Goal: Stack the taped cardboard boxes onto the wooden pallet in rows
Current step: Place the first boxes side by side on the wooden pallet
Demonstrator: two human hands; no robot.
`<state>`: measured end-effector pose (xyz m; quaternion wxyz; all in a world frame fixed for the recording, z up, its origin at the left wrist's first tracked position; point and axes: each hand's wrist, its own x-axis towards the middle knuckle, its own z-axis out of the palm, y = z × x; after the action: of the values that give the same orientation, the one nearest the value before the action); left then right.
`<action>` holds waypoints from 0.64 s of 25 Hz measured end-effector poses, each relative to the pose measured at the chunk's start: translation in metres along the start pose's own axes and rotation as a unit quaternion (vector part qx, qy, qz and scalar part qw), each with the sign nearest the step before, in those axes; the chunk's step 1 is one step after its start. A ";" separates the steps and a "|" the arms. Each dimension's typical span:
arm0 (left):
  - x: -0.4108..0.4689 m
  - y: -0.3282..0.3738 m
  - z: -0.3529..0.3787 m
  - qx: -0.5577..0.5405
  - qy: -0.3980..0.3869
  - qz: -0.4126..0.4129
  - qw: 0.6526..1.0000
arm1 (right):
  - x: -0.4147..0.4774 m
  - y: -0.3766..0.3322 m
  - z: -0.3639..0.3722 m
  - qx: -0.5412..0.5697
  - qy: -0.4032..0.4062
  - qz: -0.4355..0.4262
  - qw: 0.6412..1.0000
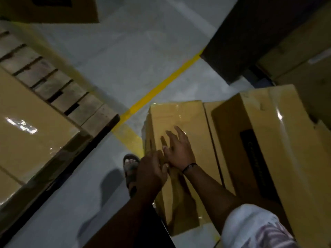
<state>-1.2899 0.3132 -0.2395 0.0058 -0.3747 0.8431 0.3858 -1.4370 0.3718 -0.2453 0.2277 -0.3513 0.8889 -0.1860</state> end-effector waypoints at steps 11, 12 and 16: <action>-0.009 -0.008 0.082 0.085 -0.122 0.026 0.988 | -0.062 0.156 -0.016 -0.086 -0.021 0.246 0.965; -0.007 -0.004 0.081 0.072 -0.121 0.018 0.990 | -0.059 0.155 -0.017 -0.082 -0.019 0.248 0.965; 0.006 -0.004 0.078 0.051 -0.138 -0.047 0.988 | -0.043 0.141 -0.020 -0.021 -0.012 0.252 0.967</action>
<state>-1.3137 0.3588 -0.2985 0.1596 -0.3567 0.8342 0.3892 -1.4957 0.5022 -0.2862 0.2706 -0.1228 0.9497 -0.0992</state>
